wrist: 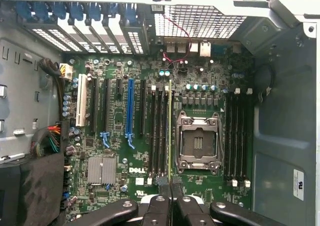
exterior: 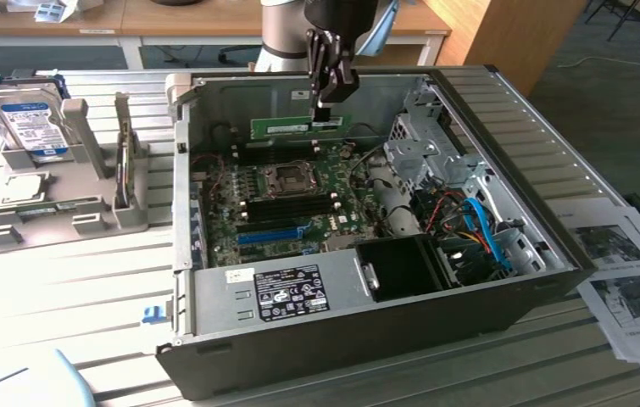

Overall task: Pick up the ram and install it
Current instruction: 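Insert the ram into the slot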

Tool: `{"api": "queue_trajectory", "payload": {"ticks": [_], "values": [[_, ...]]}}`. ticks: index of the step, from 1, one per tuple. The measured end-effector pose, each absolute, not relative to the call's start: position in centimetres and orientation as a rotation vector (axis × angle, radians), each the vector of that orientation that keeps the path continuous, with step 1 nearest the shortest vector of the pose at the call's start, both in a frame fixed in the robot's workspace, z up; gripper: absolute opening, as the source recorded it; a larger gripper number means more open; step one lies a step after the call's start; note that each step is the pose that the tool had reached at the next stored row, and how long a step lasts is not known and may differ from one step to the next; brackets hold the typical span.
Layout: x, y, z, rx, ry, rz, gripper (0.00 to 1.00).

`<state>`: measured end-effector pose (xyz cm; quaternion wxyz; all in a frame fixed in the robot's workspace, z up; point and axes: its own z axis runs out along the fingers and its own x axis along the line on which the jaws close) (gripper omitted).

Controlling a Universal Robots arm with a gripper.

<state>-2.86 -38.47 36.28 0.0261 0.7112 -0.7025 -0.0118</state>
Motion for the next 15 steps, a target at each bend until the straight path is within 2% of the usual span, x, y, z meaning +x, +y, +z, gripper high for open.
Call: {"api": "queue_trajectory", "payload": {"ticks": [15], "values": [[-2.86, -38.56, 35.93, 2.198, -2.171, -0.036, 0.11]]}}
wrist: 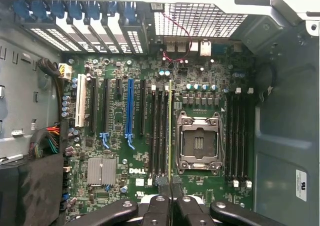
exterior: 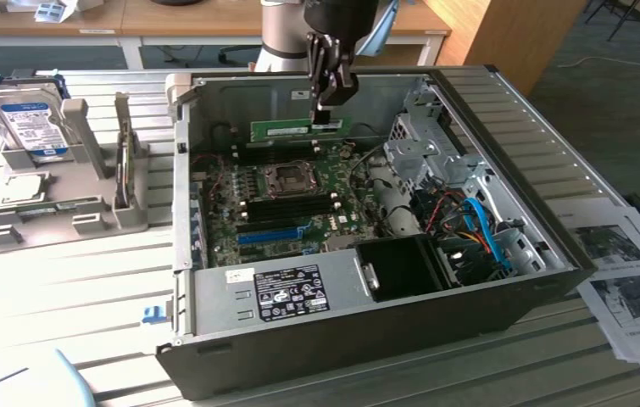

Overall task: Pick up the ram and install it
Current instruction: 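Insert the ram into the slot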

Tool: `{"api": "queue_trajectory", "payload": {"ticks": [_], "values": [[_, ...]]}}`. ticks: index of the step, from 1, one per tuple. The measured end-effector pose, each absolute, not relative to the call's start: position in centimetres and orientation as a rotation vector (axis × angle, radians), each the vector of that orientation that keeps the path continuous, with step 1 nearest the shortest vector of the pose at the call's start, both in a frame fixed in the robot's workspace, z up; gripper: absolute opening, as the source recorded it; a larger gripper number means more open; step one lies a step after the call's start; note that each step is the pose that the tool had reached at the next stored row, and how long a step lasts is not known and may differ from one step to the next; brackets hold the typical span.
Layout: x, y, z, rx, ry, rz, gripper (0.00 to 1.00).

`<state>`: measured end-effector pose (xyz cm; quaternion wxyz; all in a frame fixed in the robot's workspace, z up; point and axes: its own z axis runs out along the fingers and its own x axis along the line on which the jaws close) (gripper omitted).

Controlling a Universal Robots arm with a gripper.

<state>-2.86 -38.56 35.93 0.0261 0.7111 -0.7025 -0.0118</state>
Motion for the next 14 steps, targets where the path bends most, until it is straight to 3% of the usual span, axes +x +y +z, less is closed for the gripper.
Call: {"api": "queue_trajectory", "payload": {"ticks": [14], "values": [[-2.9, -38.8, 34.9, 2.198, -2.171, -0.036, 0.11]]}}
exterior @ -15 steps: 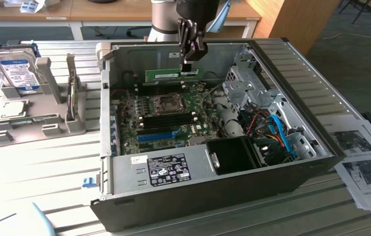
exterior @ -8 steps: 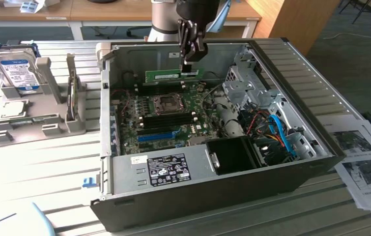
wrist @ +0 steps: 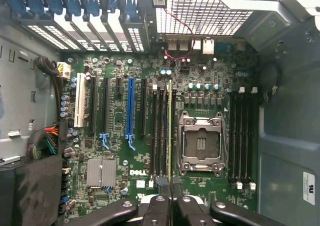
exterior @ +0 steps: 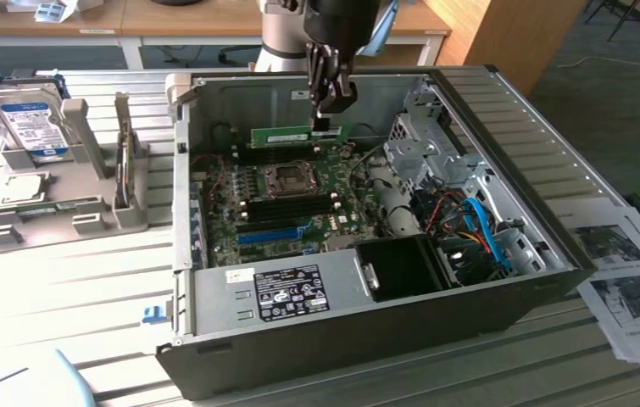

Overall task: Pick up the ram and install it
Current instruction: 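Insert the ram into the slot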

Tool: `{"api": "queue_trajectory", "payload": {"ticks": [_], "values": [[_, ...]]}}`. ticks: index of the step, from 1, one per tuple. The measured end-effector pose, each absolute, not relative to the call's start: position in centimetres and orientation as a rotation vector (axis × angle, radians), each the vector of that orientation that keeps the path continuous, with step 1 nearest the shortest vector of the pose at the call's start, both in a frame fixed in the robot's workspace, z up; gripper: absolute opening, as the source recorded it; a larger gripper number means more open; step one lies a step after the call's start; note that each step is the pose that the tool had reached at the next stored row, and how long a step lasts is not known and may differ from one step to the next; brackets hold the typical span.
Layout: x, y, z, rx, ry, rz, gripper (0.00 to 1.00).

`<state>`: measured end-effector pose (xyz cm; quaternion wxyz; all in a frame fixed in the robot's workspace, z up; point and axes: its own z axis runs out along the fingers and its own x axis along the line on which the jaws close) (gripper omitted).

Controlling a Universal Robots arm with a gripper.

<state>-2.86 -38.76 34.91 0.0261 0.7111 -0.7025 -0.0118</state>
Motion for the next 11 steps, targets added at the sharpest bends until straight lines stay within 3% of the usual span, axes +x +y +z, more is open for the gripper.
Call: {"api": "queue_trajectory", "payload": {"ticks": [11], "values": [[-2.86, -38.77, 33.83, 2.198, -2.171, -0.036, 0.11]]}}
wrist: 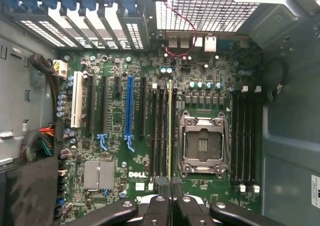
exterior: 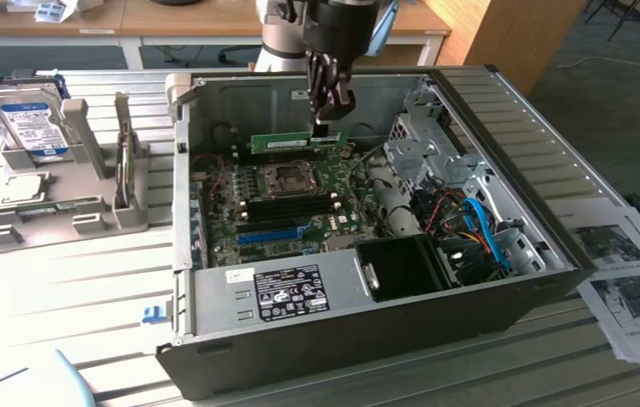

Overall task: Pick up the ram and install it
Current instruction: 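Insert the ram into the slot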

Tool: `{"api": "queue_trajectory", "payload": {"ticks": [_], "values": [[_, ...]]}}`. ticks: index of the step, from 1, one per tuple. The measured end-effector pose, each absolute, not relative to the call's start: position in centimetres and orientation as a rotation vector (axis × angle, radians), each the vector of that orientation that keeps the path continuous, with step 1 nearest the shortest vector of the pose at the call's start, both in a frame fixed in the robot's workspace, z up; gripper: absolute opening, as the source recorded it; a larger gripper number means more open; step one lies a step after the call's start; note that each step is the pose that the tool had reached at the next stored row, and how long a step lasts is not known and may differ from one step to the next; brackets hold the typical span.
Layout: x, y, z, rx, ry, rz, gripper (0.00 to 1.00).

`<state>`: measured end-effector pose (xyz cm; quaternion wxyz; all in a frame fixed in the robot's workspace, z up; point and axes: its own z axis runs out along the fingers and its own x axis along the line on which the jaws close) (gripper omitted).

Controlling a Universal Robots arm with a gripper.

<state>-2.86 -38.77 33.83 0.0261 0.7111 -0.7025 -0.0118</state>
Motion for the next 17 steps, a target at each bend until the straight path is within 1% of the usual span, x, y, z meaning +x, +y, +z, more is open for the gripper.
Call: {"api": "queue_trajectory", "payload": {"ticks": [17], "values": [[-2.9, -38.8, 32.4, 2.198, -2.171, -0.036, 0.11]]}}
